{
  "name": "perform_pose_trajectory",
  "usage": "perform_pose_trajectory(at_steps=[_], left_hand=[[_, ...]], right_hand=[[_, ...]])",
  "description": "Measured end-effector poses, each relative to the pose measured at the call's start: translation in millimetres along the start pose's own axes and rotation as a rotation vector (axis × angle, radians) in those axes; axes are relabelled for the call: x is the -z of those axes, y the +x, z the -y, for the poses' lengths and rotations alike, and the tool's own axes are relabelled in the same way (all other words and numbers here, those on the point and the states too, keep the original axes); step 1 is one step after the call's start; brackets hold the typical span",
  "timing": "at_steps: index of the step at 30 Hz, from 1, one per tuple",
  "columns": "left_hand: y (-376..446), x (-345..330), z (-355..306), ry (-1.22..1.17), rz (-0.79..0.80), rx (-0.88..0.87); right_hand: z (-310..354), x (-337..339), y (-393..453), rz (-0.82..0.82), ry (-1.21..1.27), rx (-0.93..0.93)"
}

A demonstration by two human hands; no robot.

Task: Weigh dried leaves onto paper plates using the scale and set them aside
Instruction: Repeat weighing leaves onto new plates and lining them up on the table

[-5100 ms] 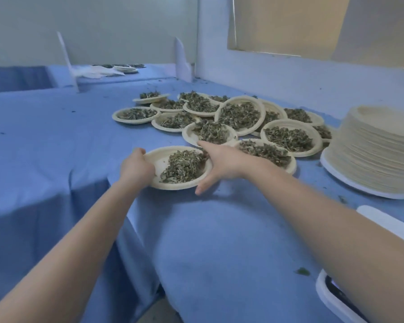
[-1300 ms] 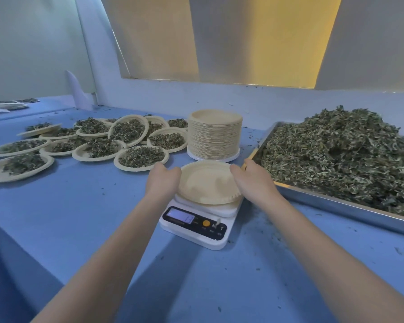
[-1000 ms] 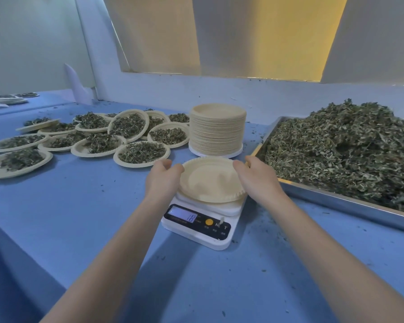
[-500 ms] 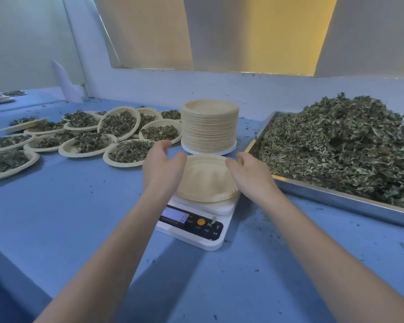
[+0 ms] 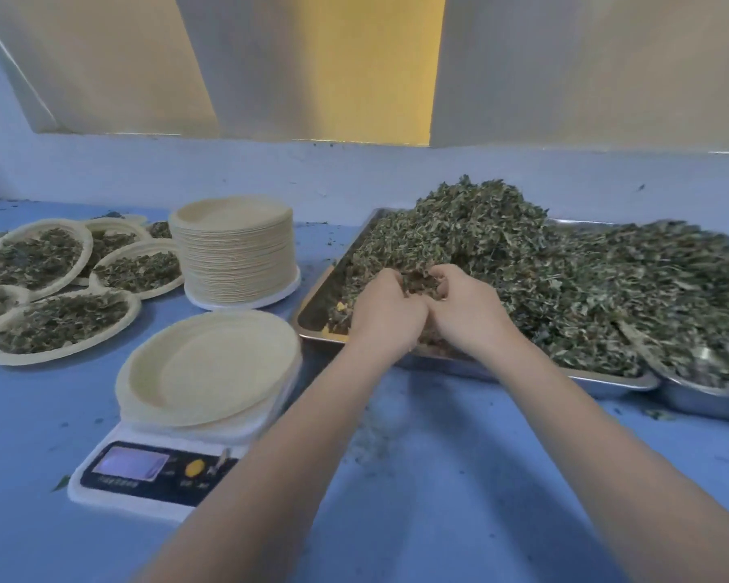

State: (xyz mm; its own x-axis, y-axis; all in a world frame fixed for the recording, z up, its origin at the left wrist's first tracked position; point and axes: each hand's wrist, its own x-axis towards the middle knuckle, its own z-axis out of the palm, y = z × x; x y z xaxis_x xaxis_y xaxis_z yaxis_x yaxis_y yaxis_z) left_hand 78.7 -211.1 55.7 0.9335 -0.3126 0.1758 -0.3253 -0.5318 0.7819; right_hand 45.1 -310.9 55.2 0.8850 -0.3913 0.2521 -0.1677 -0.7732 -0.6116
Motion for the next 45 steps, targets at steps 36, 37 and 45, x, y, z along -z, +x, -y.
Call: perform_pose_trajectory(at_steps=[36, 37, 45], left_hand=[[101, -39, 34, 0.535, 0.434, 0.193], [101, -37, 33, 0.491, 0.448, 0.180], [95, -19, 26, 0.274, 0.538, 0.107]], right_hand=[[-61, -2, 111, 0.736, -0.267, 0.063], [-63, -4, 110, 0.726, -0.223, 0.082], [-78, 2, 103, 0.605, -0.313, 0.083]])
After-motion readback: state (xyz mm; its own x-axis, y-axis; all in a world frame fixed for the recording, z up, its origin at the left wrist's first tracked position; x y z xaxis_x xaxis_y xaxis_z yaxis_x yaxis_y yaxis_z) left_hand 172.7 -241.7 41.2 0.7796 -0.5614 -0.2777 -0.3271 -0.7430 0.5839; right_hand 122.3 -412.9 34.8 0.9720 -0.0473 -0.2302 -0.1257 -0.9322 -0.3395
